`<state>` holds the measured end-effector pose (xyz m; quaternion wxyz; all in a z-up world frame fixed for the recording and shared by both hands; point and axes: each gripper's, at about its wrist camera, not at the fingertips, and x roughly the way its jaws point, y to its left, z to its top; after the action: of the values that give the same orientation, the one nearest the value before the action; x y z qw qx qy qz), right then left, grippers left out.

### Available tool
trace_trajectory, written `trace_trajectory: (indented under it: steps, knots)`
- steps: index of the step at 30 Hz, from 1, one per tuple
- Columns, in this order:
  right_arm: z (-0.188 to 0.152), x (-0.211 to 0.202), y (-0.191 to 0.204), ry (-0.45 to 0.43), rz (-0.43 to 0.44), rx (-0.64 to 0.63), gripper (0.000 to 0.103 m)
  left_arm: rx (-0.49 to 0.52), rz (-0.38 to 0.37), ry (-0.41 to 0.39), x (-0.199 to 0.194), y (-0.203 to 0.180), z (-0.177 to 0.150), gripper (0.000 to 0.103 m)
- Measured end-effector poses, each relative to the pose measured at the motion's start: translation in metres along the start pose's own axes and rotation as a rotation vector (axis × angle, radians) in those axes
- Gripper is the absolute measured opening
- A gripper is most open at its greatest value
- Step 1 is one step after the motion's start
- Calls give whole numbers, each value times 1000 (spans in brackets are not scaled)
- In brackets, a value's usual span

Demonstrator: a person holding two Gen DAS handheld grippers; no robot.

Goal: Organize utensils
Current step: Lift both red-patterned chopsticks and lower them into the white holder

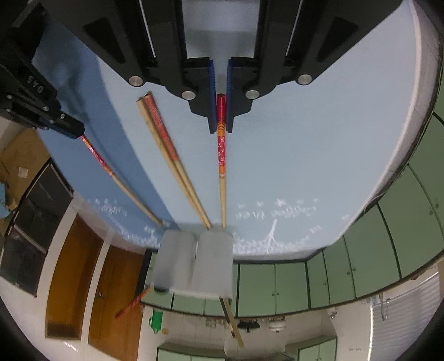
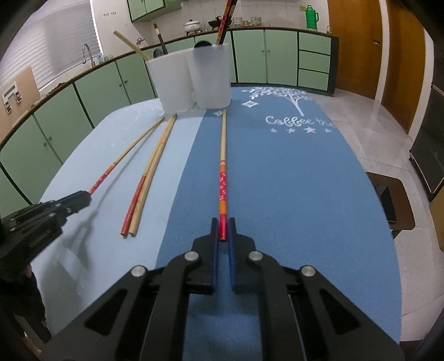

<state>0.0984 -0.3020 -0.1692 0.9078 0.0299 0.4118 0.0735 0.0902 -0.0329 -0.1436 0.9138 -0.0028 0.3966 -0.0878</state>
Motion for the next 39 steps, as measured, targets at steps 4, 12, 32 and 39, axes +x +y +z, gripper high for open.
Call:
trace_trajectory:
  steps: [4, 12, 32, 39]
  knots:
    - [8, -16, 1, -36, -10, -13, 5, 0, -1, -64, -29, 2, 14, 6]
    - [39, -59, -3, -151, 10, 5, 5, -4, 3, -197, -77, 8, 47, 6]
    - [170, -128, 19, -309, 92, -111, 5, 51, -60, -359, -120, 0, 139, 6]
    - [225, -150, 19, -390, 120, -118, 5, 79, -99, -466, -154, -11, 179, 6]
